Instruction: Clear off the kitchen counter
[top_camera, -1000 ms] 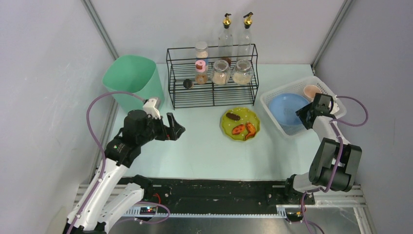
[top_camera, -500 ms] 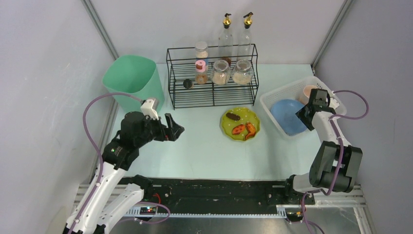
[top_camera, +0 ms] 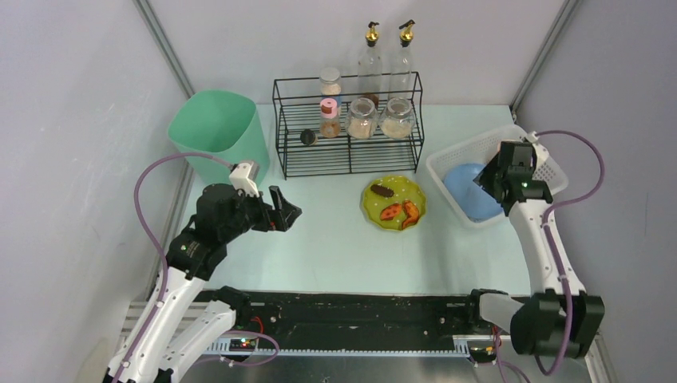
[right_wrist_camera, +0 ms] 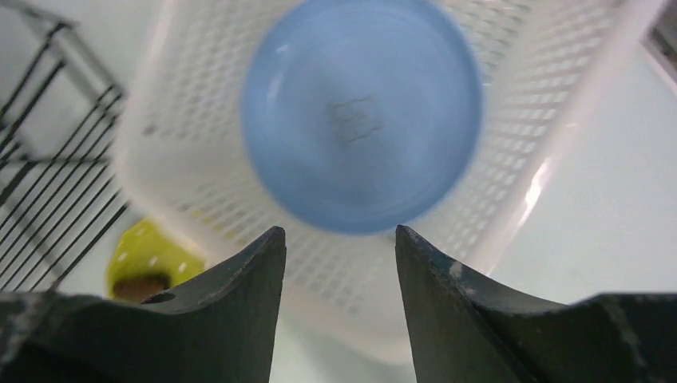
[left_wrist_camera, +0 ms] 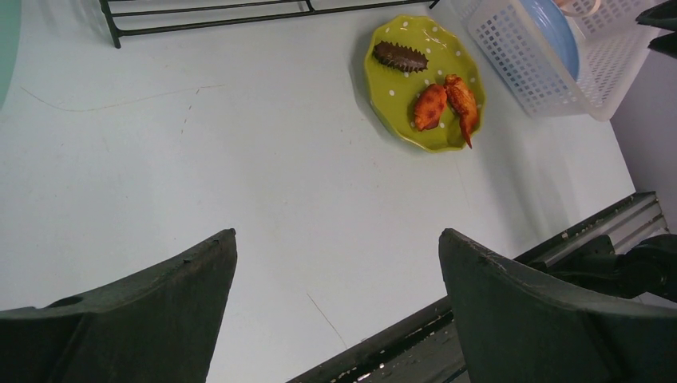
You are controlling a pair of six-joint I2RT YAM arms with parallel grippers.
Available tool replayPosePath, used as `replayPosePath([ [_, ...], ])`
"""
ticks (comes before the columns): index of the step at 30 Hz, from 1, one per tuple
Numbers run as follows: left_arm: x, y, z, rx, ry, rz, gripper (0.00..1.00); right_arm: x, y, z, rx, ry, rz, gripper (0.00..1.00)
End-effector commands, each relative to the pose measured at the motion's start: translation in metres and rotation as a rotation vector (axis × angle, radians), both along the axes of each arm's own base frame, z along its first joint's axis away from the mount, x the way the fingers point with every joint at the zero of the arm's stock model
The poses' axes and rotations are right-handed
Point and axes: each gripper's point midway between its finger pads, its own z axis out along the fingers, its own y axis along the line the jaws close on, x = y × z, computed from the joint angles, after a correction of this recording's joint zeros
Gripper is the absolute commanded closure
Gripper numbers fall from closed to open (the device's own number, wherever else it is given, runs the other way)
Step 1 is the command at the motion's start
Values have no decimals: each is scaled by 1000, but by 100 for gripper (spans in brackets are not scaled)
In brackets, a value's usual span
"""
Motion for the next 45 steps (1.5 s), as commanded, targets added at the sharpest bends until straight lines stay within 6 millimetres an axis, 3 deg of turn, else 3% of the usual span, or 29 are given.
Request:
replayPosePath([
  [1, 1, 1, 0, 9, -20, -9, 0, 1, 48, 53, -30, -148, 206, 43],
  [3, 2, 2, -1, 11, -19, -3, 0, -3, 81, 64, -25, -188, 316, 43],
  [6, 3, 2, -2, 15, -13, 1, 0, -10, 111, 71, -8, -214, 411, 44],
  [11, 5, 2, -5, 18, -3, 3, 0, -28, 169, 63, 20, -186, 586, 46],
  [22, 4, -4, -10, 9, 29, -27, 0, -47, 238, 32, -40, -199, 740, 39],
  [23, 4, -5, -13, 11, 37, -24, 0, -48, 238, 27, -61, -200, 737, 39],
  [24, 4, -5, -14, 11, 43, -17, 0, -51, 246, 28, -68, -219, 754, 29],
  [25, 4, -8, -15, 9, 53, -23, 0, -50, 243, 26, -99, -226, 733, 9],
  [27, 4, -12, -16, 8, 67, -22, 0, -51, 245, 25, -124, -244, 714, 2],
  [34, 6, -28, -26, 18, 113, -13, 0, -58, 258, 9, -99, -223, 748, 1],
  [39, 4, -53, -45, 21, 170, -23, 0, -65, 256, 3, -87, -207, 769, 0],
  [45, 15, -90, -68, -5, 260, -50, 0, -76, 250, -8, -73, -166, 774, 4],
])
